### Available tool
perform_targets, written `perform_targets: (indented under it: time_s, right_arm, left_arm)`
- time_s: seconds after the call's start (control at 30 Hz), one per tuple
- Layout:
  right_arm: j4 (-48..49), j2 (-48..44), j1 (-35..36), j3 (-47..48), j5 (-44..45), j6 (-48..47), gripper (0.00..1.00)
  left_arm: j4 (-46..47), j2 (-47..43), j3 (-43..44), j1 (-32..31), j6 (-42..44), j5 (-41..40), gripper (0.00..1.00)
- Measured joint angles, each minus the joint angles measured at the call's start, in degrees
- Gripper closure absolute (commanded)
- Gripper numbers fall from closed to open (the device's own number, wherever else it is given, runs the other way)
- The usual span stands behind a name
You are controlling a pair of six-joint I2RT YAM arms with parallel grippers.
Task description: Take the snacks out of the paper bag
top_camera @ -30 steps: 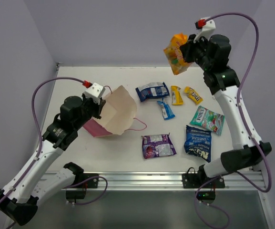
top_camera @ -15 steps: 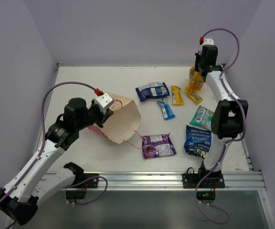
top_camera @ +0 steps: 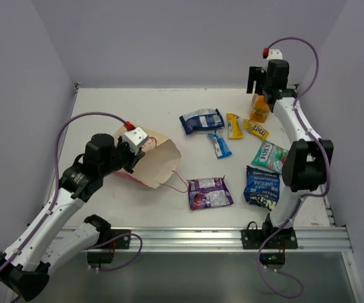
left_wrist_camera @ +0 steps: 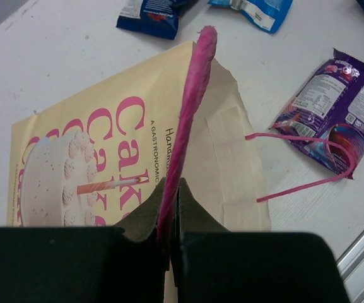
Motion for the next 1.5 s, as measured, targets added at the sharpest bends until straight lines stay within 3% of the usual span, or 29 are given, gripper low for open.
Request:
perform_targets:
  time_s: [0.2, 0.4, 0.73, 1.0, 1.23, 1.5]
  right_arm:
    - [-1.3, -16.9, 2.9, -4.4, -7.0, 4.4, 0.18]
    - [0.8, -32.1, 4.2, -11.4, -17.3, 11.0, 0.17]
    - [-0.6, -37.1, 4.1, -23.1, -24.0, 16.8, 0.16]
    - [-0.4, -42.4, 4.1, -25.9, -25.7, 18.6, 0.16]
    - [-0.2, -42.7, 4.1, -27.0, -27.3, 19.8, 0.16]
    - [-0.2, -42.8, 4.1, -27.1, -28.0, 20.2, 0.16]
  left_arm:
    - [4.5, 4.5, 4.6, 0.0, -2.4, -5.0, 1.00]
    - [11.4, 14.4, 12.4, 2.9, -11.7, -13.6, 1.00]
    - [16.0, 20.8, 18.2, 12.7, -27.2, -17.5, 1.00]
    - [22.2, 23.3, 14.1, 21.9, -27.2, -17.7, 1.00]
    - [29.1, 34.5, 15.4, 34.2, -28.5, -10.8, 1.00]
    - [30.4, 40.3, 21.7, 37.9, -29.6, -7.4, 1.00]
